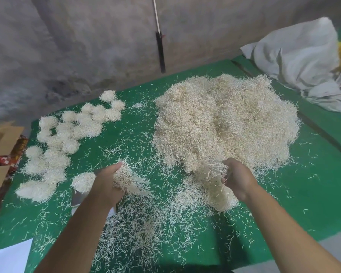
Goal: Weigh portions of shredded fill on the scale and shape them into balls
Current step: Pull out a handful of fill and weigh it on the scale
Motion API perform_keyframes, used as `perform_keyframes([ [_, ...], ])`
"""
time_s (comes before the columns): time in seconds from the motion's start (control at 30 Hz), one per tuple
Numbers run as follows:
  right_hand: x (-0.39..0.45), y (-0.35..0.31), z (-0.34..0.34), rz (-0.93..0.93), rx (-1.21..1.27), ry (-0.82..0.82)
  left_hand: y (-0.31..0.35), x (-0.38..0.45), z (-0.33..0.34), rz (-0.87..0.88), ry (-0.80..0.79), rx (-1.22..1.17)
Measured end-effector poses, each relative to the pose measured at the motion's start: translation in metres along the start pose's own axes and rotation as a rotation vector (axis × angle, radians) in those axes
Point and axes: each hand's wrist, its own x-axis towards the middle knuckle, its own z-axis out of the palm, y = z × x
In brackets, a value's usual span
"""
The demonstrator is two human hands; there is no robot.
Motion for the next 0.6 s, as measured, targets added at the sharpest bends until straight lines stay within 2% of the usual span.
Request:
perform_keyframes([
  [0.17,-0.006,-0.01,-0.005,-0.019,0.143,-0.066,0.007,0.002,0.044,-0.008,0.062,-0.026],
  [0.23,-0.01,-0.016,-0.003,-0.051,0.149,-0.123,0.009,-0.004,0.068,-0.001,0.061,0.103],
  [0.33,-0.021,-0.027,0.006,-0.12,0.13,-0.2,0.023,-0.012,0.104,0.085,-0.133,0.361],
  [0.4,-0.031,-0.036,0.015,-0.129,0.114,-0.245,0.038,-0.01,0.122,-0.022,-0.115,0.448],
  [0.47,-0.044,-0.044,0.027,-0.095,0.101,-0.3,0.036,-0.009,0.129,-0.005,-0.11,0.564],
  [0.53,-0.058,-0.051,0.042,-0.077,0.105,-0.383,0.027,-0.018,0.131,-0.021,-0.297,0.433],
  [0.6,-0.067,-0.053,0.062,-0.066,0.07,-0.554,0.008,-0.022,0.124,-0.155,-0.517,0.126],
])
